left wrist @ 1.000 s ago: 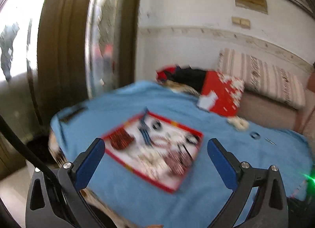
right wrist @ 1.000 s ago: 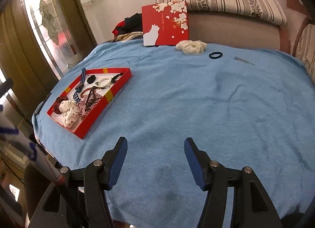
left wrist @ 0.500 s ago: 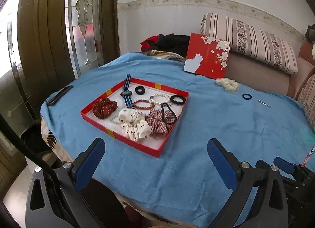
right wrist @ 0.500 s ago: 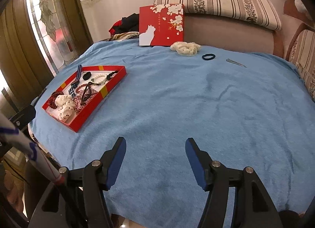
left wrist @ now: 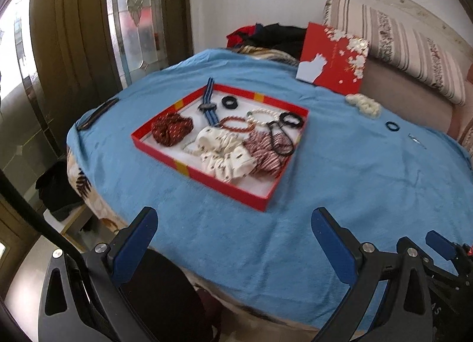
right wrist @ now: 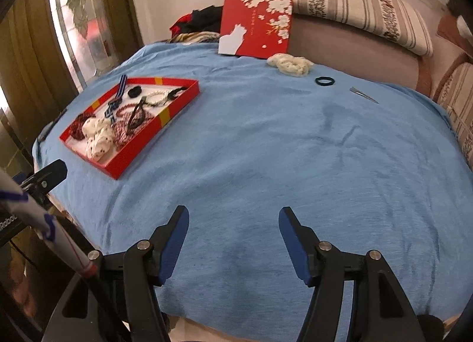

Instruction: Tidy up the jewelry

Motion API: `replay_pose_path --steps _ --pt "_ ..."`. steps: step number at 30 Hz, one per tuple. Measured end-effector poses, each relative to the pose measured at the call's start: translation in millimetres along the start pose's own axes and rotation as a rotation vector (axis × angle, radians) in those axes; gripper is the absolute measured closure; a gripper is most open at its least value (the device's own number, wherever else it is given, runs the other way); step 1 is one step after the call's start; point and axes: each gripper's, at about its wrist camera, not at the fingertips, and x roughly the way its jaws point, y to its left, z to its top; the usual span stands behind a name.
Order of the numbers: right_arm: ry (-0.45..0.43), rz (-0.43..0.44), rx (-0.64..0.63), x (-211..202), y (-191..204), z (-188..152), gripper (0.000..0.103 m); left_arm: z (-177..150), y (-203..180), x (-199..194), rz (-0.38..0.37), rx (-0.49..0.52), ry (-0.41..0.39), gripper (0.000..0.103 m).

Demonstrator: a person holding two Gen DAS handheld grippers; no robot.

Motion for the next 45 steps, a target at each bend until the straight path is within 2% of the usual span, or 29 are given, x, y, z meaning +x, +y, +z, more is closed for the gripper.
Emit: replay_pose_path --steps 12,27,45 --pt "0.036 -0.013 -0.071 10 33 -2 0.034 -3 20 18 -0.012 -0.048 0.063 0.000" --pt "0.026 -0.050 -0.071 14 38 16 0.030 -8 22 26 -0.029 -0.045 0.104 0.000" --pt "0.057 -0.051 -0.090 24 42 11 0.028 -13 20 38 -0.037 -0.034 0.148 0.000"
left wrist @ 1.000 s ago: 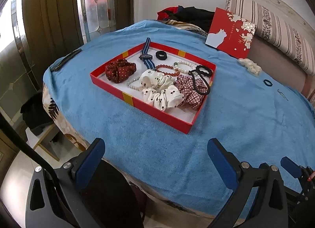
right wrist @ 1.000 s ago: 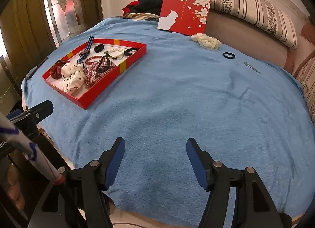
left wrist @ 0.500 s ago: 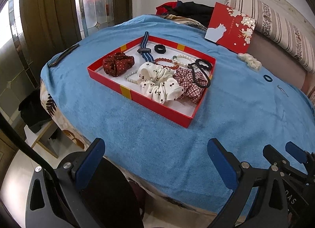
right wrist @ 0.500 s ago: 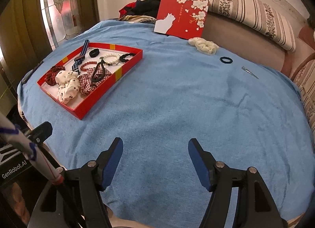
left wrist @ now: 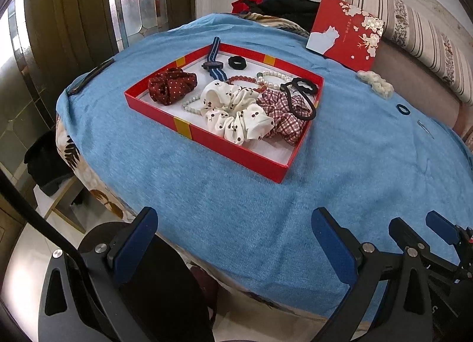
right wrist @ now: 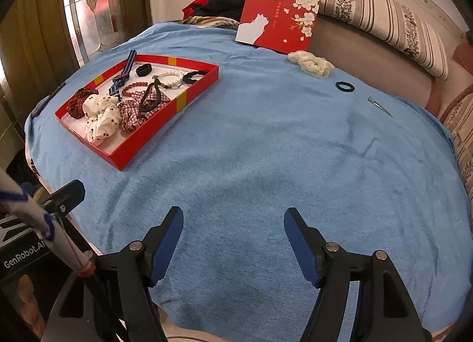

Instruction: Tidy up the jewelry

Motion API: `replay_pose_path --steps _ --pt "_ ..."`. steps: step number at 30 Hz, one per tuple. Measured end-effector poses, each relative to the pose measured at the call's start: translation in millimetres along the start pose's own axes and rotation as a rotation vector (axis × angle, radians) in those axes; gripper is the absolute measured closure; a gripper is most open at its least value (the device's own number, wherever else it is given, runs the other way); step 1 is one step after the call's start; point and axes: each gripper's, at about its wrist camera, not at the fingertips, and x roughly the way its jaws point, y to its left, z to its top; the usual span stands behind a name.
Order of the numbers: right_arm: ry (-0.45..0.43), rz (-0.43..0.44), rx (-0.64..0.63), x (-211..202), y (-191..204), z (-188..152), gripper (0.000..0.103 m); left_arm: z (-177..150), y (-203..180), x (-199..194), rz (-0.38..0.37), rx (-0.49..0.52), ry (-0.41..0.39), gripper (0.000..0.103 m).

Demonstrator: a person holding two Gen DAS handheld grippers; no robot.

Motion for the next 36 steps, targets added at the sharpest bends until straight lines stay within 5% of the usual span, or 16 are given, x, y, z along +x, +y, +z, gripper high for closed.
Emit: replay_pose_path --steps 36 --pt "0.005 -0.006 -0.075 16 22 18 0.026 -2 11 7 0.002 -0.035 0.046 0.000"
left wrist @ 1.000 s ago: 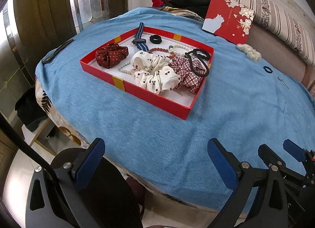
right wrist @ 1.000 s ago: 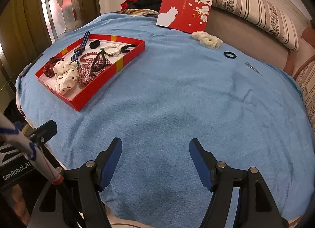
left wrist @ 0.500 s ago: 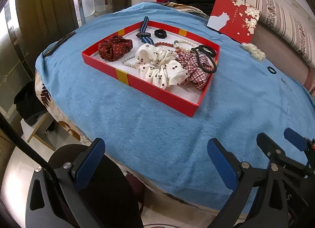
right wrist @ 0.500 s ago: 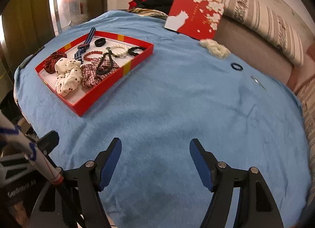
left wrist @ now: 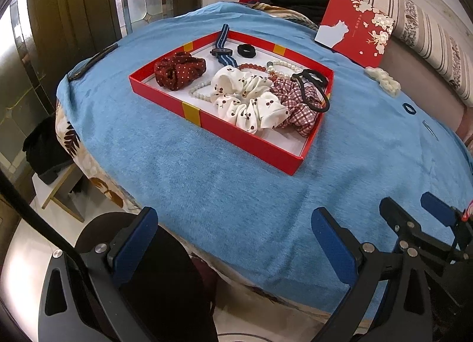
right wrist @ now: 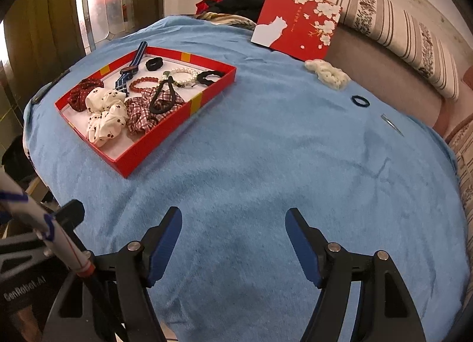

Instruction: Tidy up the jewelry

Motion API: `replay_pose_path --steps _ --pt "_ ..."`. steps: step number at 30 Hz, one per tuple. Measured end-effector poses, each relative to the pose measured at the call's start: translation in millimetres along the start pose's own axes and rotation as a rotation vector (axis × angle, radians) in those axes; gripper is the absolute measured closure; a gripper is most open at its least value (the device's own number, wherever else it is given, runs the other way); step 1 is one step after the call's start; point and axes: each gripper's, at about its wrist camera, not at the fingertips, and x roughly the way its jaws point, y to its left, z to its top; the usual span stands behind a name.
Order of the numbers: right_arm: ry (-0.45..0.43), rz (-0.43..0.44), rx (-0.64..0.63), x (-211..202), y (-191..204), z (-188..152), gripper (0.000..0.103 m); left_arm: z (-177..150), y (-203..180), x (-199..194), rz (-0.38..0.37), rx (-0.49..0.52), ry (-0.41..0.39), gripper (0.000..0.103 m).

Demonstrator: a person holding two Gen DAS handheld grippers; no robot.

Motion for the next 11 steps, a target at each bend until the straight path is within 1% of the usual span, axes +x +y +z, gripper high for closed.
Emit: replay_pose_path --steps 6,11 --pt "-0.021 0.031 0.018 -11 -13 -8 0.026 1 -11 -17 0.037 0.008 -0.053 0.000" --pt "-0.050 0.059 0.035 -19 -25 -12 0.025 1 -27 -26 0.067 0.047 -0.081 0.000"
